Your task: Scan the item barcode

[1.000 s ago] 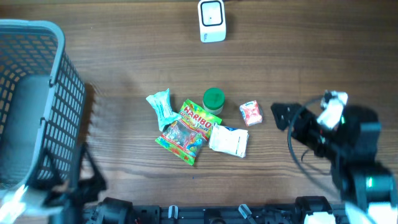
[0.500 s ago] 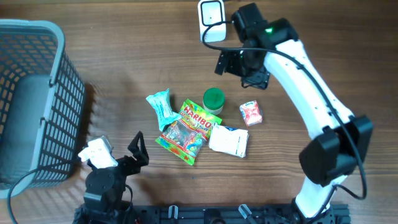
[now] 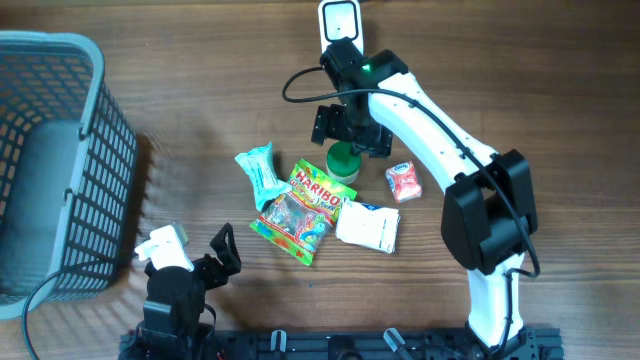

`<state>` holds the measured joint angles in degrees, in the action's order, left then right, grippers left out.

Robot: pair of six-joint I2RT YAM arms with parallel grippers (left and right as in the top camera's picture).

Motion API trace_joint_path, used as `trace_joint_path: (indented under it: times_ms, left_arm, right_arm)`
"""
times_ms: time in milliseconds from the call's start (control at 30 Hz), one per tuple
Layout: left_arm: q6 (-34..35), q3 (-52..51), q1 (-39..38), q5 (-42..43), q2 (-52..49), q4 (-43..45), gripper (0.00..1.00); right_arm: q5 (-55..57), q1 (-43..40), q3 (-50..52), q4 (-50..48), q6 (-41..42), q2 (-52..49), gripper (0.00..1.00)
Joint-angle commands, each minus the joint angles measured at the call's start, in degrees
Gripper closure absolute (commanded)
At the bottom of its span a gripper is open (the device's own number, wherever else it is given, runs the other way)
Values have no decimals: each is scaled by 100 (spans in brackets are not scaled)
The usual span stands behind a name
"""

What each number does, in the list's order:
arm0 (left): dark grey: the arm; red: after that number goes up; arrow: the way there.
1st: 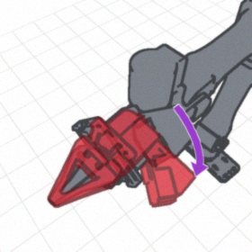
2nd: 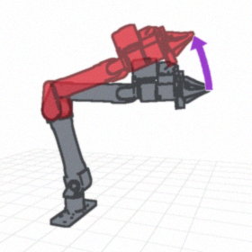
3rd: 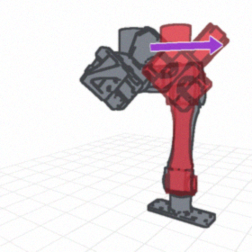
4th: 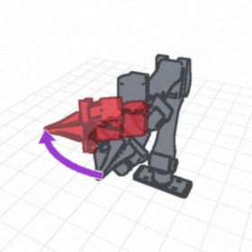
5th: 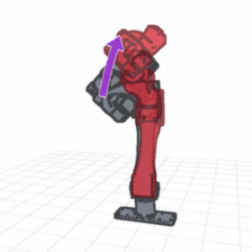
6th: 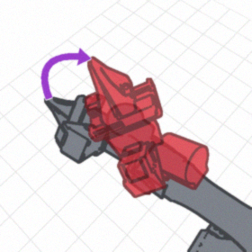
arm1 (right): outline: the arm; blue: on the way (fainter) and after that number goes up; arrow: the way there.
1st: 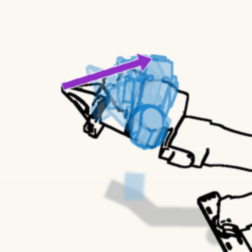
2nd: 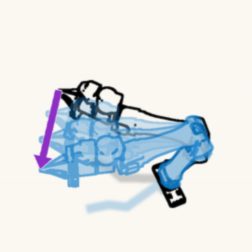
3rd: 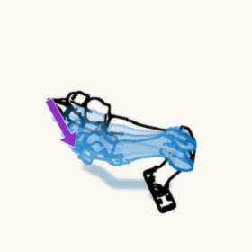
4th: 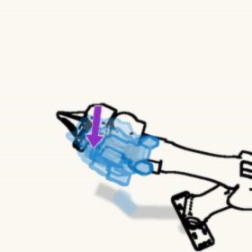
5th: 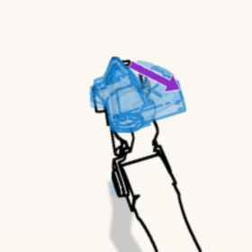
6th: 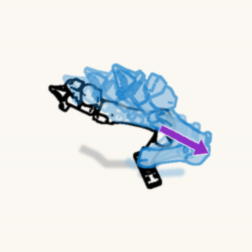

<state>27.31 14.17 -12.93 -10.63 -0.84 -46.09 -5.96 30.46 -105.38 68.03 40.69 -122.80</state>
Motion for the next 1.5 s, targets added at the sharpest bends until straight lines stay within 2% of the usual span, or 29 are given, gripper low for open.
trace_joint_path:
  times_ms: [0, 133, 200, 267, 400, 567, 600, 667, 700, 733, 800, 833, 900, 967, 1033, 1133, 1167, 1200, 1300, 1333, 1433, 1467]
  left_arm:
    - [13, -190, 42, -315, 46, 39, 0]
    - [-205, -446, 42, -186, 46, 675, 0]
    - [-754, -444, 42, -57, 46, 1919, 0]
    - [-1062, -444, 42, -31, 46, 2472, 0]
    - [-1674, -516, 42, 321, 46, 2531, 0]
    - [-1661, -721, 42, 376, 24, 2269, 0]
    - [-1661, -721, 42, 376, 13, 2269, 0]
    - [-1661, -721, 42, 376, 13, 2269, 0]
    - [-1661, -721, 42, 376, 13, 2269, 0]
    - [-1661, -721, 42, 376, 13, 2269, 0]
    - [-1661, -721, 42, 376, 13, 2269, 0]
    - [-1661, -721, 42, 376, 13, 2269, 0]
    - [-1661, -721, 42, 376, 13, 2269, 0]
    - [-1661, -721, 42, 376, 13, 2269, 0]
    - [-1661, -721, 42, 376, 13, 2269, 0]
    - [-1661, -721, 42, 376, 13, 2269, 0]
    - [-1661, -721, 42, 376, 13, 2269, 0]
    - [-1661, -721, 42, 376, 13, 2269, 0]
    - [-1661, -721, 42, 376, 13, 2269, 0]
    - [-1661, -721, 42, 376, 13, 2269, 0]
    - [-1661, -721, 42, 376, 13, 2269, 0]
    - [-1661, -721, 42, 376, 11, 2269, 0]
  right_arm:
    - [-39, 42, -101, -28, -68, -131, 0]
    - [-26, 42, -101, -24, -70, -151, 0]
    - [-26, 42, -101, -17, -170, -151, 0]
    - [-31, 50, -98, 4, -170, -151, 0]
    - [-26, 63, 87, -83, -164, -151, 0]
    - [39, 72, 765, -562, -151, -151, 1]
    - [42, 72, 861, -673, -149, -151, 5]
    - [37, 72, 914, -763, 20, -151, 35]
    - [37, 72, 914, -782, 22, -151, 42]
    - [37, 70, 905, -815, -101, -149, 43]
    - [37, 2, 837, -866, -793, -149, 43]
    - [33, -50, 750, -835, -1351, -149, 42]
    - [39, -90, 527, -638, -2968, -149, 41]
    - [50, -85, 472, -625, -3919, -149, 36]
    - [387, -85, 470, -826, -4402, -149, 28]
    - [511, -79, 369, -785, -4841, -136, 25]
    - [678, -79, 267, -629, -4889, -131, 16]
    - [807, -79, 116, -431, -4896, -127, 5]
    - [811, -68, -354, 74, -4795, -70, 0]
    - [809, -68, -638, 286, -4256, -50, 0]
    - [809, -111, -1198, 758, -1438, 7, 0]
    - [807, -151, -1204, 734, -1097, 9, 0]
